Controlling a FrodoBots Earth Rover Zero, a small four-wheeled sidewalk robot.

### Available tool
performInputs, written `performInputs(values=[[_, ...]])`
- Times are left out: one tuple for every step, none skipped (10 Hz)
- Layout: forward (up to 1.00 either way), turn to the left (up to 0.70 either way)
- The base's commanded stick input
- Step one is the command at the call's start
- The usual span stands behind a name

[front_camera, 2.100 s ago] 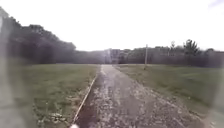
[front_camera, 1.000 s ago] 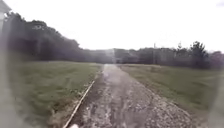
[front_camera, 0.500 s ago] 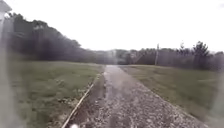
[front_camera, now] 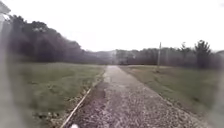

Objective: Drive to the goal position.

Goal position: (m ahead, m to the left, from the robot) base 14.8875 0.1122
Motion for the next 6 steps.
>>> performInputs(values=[[0.85,-0.34],[0.85,-0.34],[0.85,-0.34],[0.85,-0.31],[0.85,-0.09],[0.85,0.0]])
